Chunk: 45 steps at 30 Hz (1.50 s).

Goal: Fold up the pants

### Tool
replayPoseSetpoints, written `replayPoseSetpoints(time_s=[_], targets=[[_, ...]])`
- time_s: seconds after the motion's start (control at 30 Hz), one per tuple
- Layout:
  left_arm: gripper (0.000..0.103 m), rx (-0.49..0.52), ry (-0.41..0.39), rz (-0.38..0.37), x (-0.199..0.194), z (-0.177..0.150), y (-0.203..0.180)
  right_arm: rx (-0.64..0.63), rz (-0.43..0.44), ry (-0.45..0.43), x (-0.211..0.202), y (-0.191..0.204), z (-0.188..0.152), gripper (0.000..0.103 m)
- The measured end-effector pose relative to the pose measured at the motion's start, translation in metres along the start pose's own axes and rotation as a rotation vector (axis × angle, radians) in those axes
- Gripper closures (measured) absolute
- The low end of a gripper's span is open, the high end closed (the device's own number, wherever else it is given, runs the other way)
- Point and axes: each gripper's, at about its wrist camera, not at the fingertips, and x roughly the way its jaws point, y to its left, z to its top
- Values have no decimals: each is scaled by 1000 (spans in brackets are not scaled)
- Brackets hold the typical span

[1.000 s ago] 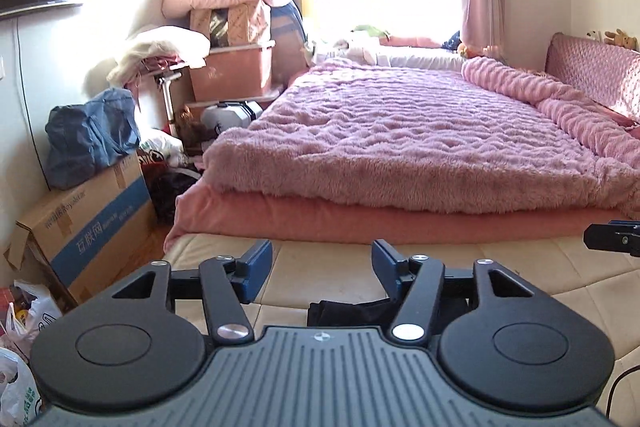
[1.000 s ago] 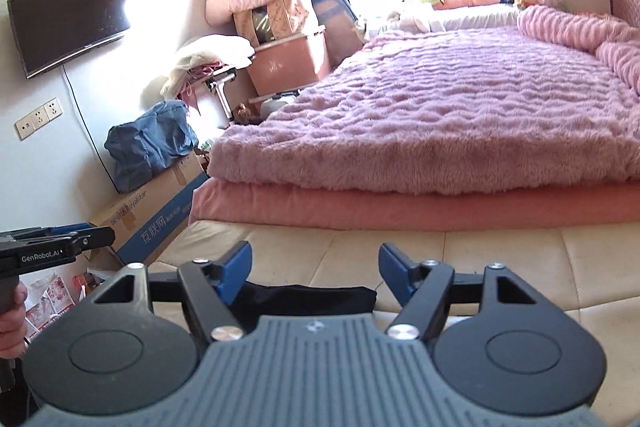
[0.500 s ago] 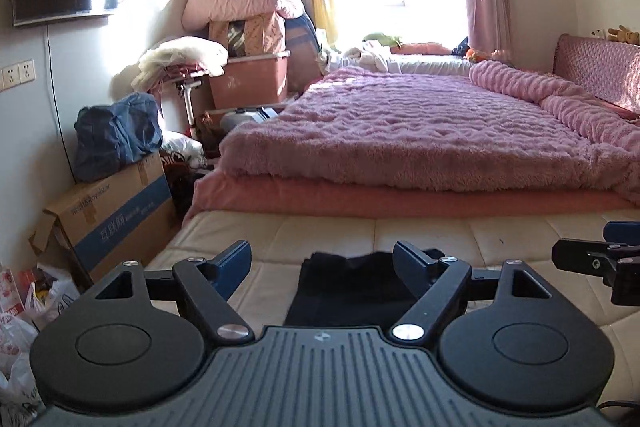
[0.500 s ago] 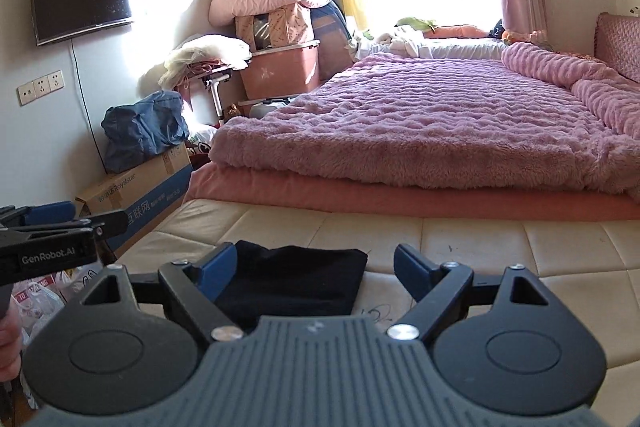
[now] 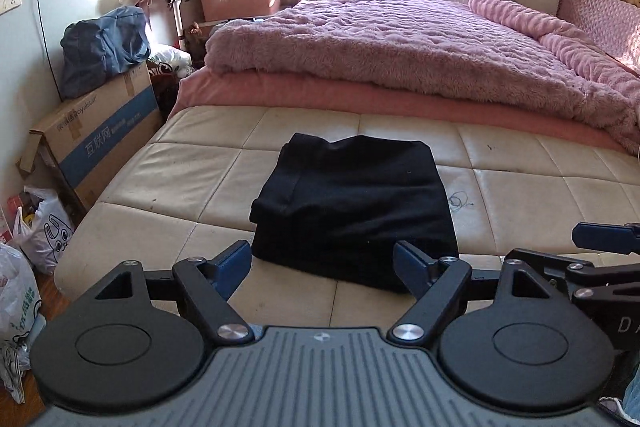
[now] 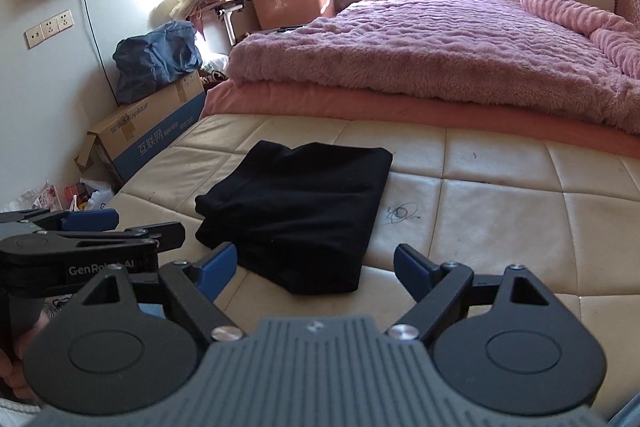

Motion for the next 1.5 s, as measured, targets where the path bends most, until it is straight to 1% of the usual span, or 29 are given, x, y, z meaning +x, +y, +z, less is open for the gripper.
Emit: replayPoseSetpoints(time_s=[0.17,0.43,1.5], targets=[[9,-1,19,2,0,-5,-1,-4,-23,59,9,2,-3,21],[9,8,25,-9,0,-4,-4,12,-46,85,8,-1,-5,21],[9,11,28,-11,-1,-3,-7,1,-50,81,5,0,-6,21]])
